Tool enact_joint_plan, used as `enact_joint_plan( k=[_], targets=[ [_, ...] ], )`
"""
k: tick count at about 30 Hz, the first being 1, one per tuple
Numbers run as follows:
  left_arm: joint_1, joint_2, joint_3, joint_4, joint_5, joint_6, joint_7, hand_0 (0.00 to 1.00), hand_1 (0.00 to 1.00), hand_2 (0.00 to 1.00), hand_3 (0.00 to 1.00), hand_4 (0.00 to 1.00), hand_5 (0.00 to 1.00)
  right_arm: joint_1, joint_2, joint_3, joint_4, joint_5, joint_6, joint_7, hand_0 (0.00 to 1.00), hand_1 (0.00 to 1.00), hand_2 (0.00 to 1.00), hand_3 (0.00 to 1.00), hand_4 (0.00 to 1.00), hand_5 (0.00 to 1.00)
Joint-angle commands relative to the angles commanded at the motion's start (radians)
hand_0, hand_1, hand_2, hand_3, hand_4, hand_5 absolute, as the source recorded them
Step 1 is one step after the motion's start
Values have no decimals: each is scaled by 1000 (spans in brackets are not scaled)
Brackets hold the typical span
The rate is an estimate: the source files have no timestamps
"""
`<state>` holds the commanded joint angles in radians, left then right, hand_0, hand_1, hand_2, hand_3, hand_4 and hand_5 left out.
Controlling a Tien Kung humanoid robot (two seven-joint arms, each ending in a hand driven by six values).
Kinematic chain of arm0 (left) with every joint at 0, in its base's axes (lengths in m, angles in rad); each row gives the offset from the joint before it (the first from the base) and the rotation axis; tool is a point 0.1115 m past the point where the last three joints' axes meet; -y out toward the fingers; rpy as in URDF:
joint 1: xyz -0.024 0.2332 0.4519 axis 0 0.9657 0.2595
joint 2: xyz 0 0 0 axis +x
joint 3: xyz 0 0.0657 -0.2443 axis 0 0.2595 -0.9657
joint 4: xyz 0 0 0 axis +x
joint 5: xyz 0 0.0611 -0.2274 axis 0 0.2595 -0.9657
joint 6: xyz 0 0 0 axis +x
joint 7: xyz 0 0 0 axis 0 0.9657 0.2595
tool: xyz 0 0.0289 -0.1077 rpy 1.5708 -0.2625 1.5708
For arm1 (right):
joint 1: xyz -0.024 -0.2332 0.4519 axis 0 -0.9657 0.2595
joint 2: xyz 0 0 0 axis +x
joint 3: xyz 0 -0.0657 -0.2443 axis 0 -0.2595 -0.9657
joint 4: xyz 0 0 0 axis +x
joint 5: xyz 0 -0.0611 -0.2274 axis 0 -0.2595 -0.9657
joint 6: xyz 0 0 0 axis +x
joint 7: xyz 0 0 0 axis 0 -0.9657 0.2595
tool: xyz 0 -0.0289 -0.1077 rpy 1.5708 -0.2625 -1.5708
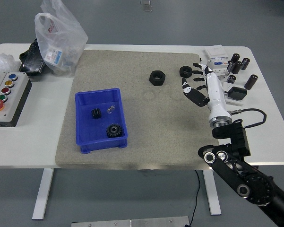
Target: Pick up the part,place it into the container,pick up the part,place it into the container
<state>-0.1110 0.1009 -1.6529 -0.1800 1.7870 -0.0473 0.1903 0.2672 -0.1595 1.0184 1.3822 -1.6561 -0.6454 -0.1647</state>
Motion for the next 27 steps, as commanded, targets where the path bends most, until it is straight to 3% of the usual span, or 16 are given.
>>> enact_joint_plan(
  k=[6,14,20,27],
  targets=[
    [5,-1,1,0,10,2,-3,597,468,484,601,460,585,-105,-11,86,-3,185,0,180,530,655,712,744,653,284],
    [1,6,12,0,10,-2,-10,597,468,485,602,459,586,-152,-13,153,2,375,0,362,530,661,712,727,649,296],
    [-2,12,68,0,-29,-5,-34,596,468,485,604,459,584,-180,-17,237,38,424,0,429,530,667,712,721,647,300],
    [-6,20,78,0,-32,-3,-40,596,468,485,603,458,584,-233,-22,351,94,458,0,476,524,676,708,718,647,306]
  ],
)
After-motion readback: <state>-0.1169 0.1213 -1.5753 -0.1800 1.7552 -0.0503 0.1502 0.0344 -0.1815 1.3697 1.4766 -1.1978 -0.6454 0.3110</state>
